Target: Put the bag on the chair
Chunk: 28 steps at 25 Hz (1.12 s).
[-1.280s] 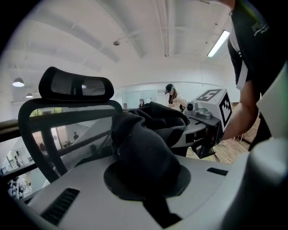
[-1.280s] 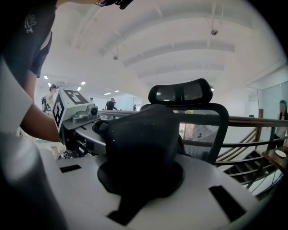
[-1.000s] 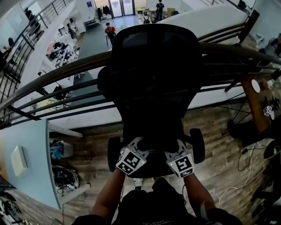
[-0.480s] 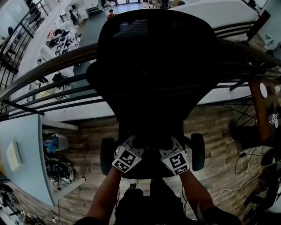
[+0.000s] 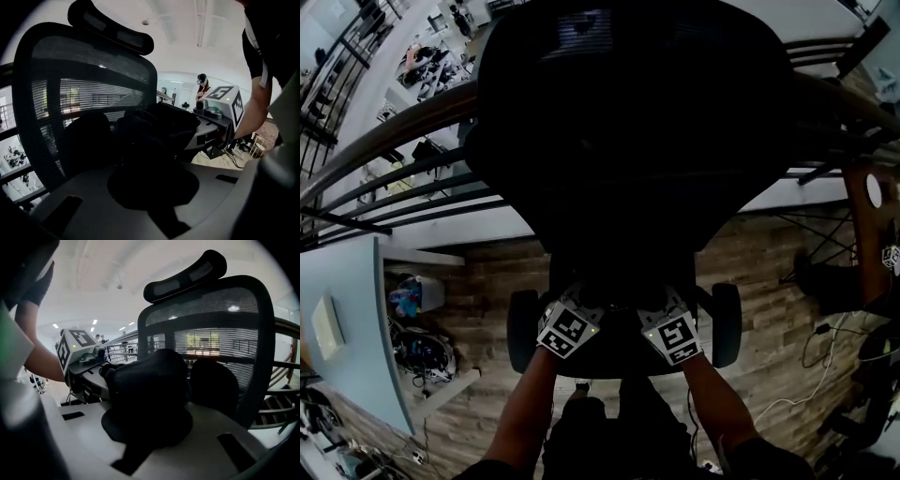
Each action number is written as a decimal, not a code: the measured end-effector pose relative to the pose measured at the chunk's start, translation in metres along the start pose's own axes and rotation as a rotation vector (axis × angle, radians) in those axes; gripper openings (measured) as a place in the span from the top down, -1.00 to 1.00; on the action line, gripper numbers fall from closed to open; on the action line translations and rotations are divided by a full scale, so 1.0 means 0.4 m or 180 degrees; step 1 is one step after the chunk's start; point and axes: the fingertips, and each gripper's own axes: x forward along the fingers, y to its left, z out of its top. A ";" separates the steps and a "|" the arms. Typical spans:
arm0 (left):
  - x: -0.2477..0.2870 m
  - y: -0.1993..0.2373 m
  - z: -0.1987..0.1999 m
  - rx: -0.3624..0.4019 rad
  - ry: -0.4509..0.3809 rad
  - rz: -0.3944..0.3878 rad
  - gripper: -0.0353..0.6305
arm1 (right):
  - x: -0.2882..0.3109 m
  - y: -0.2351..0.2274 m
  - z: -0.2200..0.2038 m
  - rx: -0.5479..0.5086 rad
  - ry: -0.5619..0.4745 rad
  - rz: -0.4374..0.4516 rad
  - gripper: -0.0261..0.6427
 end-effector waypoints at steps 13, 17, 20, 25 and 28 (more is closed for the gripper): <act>0.046 0.019 -0.034 0.0085 0.0073 0.0085 0.70 | 0.027 -0.027 -0.043 -0.0040 0.0125 -0.0001 0.77; 0.051 0.036 -0.059 0.0025 0.0141 0.0299 0.50 | 0.037 -0.031 -0.059 -0.0021 0.0172 0.0003 0.74; 0.058 0.035 -0.077 -0.0058 0.0169 0.0338 0.39 | 0.040 -0.027 -0.079 0.0013 0.0222 0.0016 0.66; 0.051 0.054 -0.098 -0.0321 0.0186 0.0427 0.10 | 0.045 -0.040 -0.107 0.0088 0.0302 0.0079 0.34; 0.041 0.050 -0.103 -0.0327 0.0226 0.0462 0.03 | 0.035 -0.054 -0.128 0.0095 0.0367 0.0073 0.19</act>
